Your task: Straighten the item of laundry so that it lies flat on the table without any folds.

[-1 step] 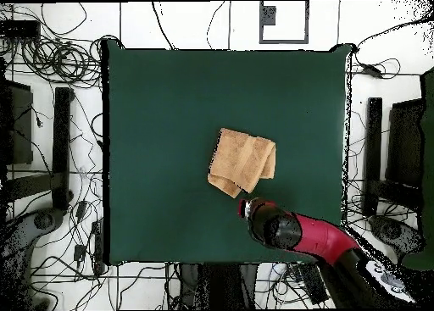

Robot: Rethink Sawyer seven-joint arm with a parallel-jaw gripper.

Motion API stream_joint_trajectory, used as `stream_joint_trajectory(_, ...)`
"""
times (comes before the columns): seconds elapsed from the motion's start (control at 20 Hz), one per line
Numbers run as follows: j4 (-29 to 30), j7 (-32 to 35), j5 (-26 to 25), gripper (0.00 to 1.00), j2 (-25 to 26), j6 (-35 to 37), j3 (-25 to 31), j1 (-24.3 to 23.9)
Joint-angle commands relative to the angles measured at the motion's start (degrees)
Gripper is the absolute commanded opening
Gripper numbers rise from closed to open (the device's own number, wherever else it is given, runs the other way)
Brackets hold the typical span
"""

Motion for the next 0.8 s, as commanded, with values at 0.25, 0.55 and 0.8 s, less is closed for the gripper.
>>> stream_joint_trajectory(0.25,-5.76,1.19,-2.12,1.0,4.32,1.87,6.18,1.14)
stream_joint_trajectory(0.55,-3.95,2.98,-0.49,1.0,2.17,3.02,6.3,2.22)
stream_joint_trajectory(0.8,-2.32,4.59,1.72,1.0,-0.33,5.19,6.78,3.59)
